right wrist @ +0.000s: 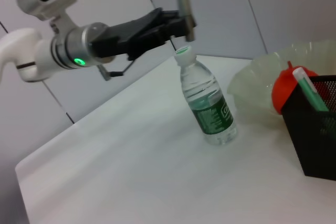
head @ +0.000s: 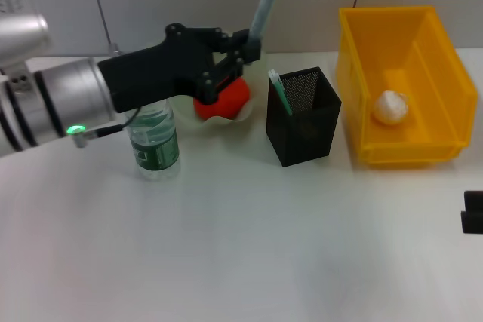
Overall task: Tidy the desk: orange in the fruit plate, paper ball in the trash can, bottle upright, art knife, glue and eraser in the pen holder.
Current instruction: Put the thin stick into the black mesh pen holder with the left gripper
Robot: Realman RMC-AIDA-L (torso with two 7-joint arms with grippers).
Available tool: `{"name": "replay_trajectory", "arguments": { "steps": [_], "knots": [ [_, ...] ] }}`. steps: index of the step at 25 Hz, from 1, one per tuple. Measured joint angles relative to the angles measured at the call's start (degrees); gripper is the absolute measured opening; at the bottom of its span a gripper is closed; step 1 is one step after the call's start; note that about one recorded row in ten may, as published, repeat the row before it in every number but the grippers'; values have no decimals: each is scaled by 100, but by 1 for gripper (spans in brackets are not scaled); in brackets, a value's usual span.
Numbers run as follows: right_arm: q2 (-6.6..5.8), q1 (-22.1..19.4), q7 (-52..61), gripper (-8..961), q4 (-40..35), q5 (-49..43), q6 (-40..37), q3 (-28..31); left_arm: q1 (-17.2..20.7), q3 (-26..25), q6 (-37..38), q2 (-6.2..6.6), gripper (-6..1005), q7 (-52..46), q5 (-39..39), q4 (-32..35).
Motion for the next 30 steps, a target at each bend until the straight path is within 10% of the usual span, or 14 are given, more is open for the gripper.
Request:
{"name": "replay_trajectory", "arguments": {
  "steps": [13,30],
  "knots": [
    [-9,-3,121,455,95,-347,-21,230,-874,1205,-1197,-25,205,1673,-2297,-2144],
    [19,102,124,456,187,-356,49,192,-895,4109,-2738,-26,226,2357,-5134,-1795]
  ]
}}
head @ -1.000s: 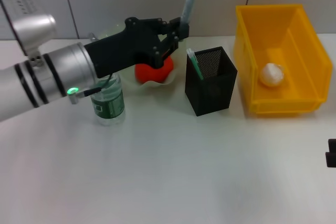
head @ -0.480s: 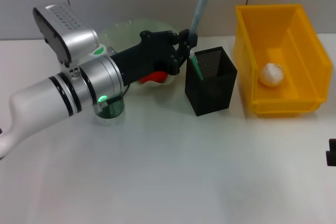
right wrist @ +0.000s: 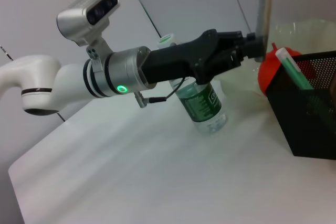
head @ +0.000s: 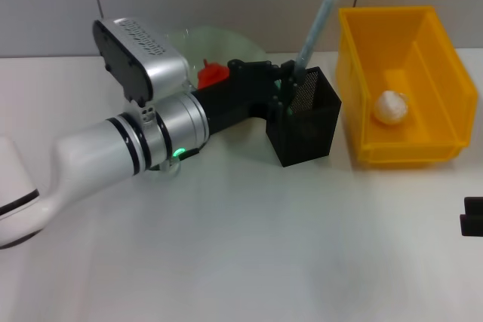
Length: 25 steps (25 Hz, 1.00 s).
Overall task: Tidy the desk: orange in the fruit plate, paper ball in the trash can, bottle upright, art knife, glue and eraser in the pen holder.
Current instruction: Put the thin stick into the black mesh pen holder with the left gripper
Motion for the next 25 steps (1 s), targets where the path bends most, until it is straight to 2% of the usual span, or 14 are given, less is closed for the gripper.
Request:
{"name": "replay_trajectory", "arguments": {
  "steps": [3,6,25],
  "knots": [
    [0,50,-12,456,55,0,39,-12,-4,435,-300,0,230,5,-341,117],
    [-1,96,-10,456,83,0,43,-13,-4,540,-399,0,233,-7,-420,157],
    [16,275,-15,457,139,0,103,-22,-34,677,-821,0,257,-90,-500,342]
  ]
}}
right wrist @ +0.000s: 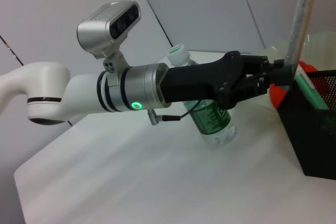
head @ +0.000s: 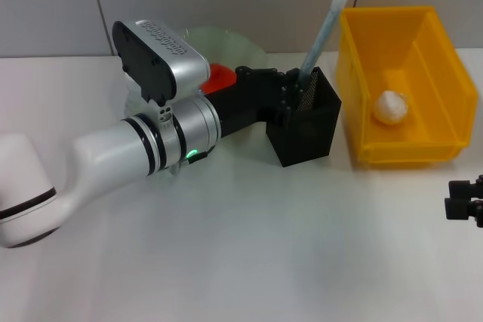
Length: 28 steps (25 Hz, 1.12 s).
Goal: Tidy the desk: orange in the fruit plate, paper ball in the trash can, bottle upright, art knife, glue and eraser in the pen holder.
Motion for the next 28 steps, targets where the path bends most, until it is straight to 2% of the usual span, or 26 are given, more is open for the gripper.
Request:
{"name": "replay_trajectory", "arguments": {
  "steps": [13,19,22,24,27,28],
  "knots": [
    [-18,124,-13,457,147,1,120,-5,-28,57,-394,0,273,-149,-130,134],
    [-35,147,-98,457,249,1,157,-9,104,-12,-244,1,558,-172,-142,216],
    [-36,154,-142,457,265,1,155,-9,397,-137,121,41,673,-231,-130,441],
    [-29,173,-166,457,250,1,133,-8,721,-249,588,112,749,-280,-54,697],
    [9,227,-258,458,226,50,56,-9,1336,-423,1211,279,780,-360,262,1153],
    [56,276,-393,458,228,96,0,-9,1590,-502,1442,346,791,-399,429,1341]
  ]
}}
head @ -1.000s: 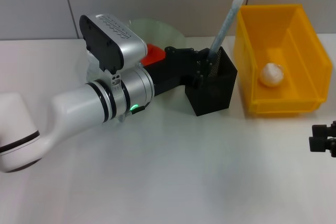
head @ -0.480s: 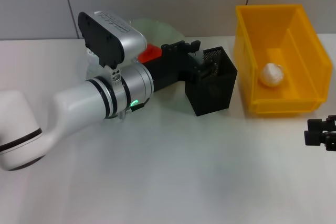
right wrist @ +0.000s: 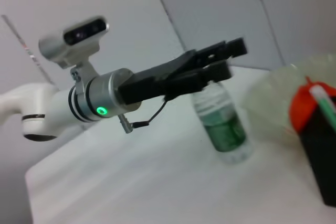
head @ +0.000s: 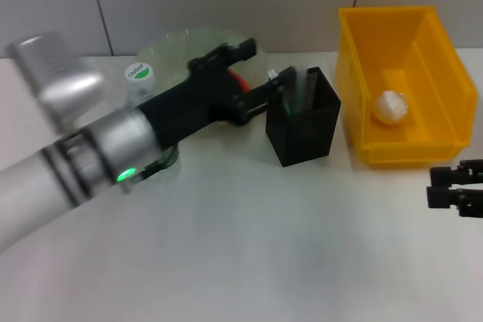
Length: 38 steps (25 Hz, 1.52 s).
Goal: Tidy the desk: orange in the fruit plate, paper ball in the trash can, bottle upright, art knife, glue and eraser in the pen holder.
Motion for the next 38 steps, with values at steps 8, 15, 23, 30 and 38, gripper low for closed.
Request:
{"name": "replay_trajectory", "arguments": {
  "steps": [8,15,23,30,38],
  "knots": [
    [244,219,-554,458,106,68,-98,-176,1411,-1095,2376,359,801,-839,1974,1013],
    [255,357,-1501,544,946,558,-41,-603,1624,-3402,5108,489,801,-1448,4265,-238],
    [242,421,-2239,685,1389,544,71,-613,1665,-4402,5691,713,801,-1380,5812,-807],
    [224,319,-2324,764,1412,522,244,-598,1611,-4451,5771,896,801,-1390,6151,-828],
    [237,262,-2442,761,1508,513,355,-618,1530,-4666,5742,968,801,-1426,6329,-845]
  ]
}}
